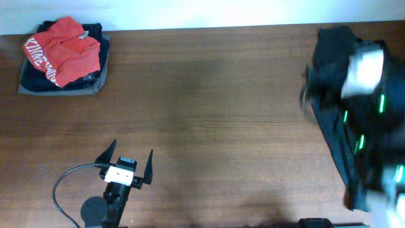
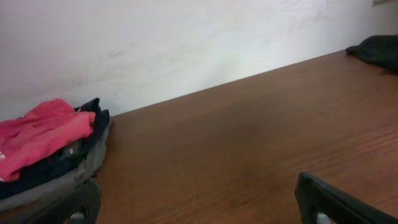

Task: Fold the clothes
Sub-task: 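Reach the right gripper to the dark shirt and grasp its far edge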

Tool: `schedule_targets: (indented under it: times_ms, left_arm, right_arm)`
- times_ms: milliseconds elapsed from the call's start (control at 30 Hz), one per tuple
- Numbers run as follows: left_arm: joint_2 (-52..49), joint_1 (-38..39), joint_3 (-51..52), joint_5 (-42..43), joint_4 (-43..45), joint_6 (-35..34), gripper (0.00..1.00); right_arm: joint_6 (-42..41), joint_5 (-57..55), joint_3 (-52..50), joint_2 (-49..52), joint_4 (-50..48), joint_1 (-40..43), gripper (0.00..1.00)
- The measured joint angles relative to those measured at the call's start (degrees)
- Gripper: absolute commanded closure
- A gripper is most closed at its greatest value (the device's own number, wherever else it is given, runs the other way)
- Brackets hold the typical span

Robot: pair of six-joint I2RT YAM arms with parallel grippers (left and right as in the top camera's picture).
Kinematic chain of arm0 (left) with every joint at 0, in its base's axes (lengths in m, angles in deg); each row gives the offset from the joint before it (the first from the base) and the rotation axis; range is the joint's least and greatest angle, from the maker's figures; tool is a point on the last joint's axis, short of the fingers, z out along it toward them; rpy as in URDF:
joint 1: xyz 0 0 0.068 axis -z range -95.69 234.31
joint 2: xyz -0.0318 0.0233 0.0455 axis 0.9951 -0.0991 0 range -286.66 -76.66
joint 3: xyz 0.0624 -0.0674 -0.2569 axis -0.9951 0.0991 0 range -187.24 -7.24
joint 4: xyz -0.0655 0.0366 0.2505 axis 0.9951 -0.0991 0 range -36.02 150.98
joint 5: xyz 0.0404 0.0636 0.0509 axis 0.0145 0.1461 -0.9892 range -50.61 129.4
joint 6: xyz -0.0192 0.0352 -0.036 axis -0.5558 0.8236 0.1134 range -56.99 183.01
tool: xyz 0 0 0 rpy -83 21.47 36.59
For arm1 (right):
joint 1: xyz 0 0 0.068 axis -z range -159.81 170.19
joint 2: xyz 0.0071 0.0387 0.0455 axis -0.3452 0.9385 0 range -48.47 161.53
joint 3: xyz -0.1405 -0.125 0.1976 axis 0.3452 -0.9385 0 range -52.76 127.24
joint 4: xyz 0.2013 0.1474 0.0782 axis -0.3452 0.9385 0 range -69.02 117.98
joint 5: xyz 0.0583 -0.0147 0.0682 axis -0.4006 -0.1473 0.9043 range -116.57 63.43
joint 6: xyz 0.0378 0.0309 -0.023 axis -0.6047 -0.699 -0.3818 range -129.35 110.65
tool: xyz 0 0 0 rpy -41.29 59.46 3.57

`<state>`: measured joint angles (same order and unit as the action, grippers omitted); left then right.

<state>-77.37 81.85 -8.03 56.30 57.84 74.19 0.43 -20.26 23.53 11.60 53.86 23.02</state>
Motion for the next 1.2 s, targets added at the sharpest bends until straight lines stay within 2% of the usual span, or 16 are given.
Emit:
schedule_targets:
  times_ms: [133, 233, 333, 500, 667, 967, 1200]
  left_arm:
    - [0.02, 0.00, 0.00, 0.00, 0.00, 0.02, 0.00]
    - [0.02, 0.00, 0.00, 0.00, 0.00, 0.02, 0.01]
    - [0.02, 0.00, 0.00, 0.00, -0.02, 0.00, 0.01]
    - [0.02, 0.00, 0.00, 0.00, 0.00, 0.02, 0.01]
    - [0.02, 0.00, 0.00, 0.00, 0.00, 0.00, 0.01]
    - [0.02, 0.00, 0.00, 0.00, 0.00, 0.00, 0.01]
    - [0.02, 0.00, 0.00, 0.00, 0.00, 0.00, 0.01]
  right_arm:
    - [1.68, -0.87, 26.53, 22.62, 19.93, 3.45, 0.01]
    - [2.27, -0.48, 39.85, 35.89, 33.07, 4.94, 0.01]
    - [2.47, -0.94, 46.84, 46.51, 38.05, 5.64, 0.01]
    - [0.87, -3.54, 48.11, 57.46, 38.95, 8.13, 0.01]
    - [-4.46, -4.87, 48.30, 65.81, 38.32, 15.02, 0.01]
    - [-10.75, -4.24, 48.33, 72.43, 35.01, 24.11, 0.01]
    - [-10.80, 7.32, 48.39, 75.06, 32.59, 26.99, 0.01]
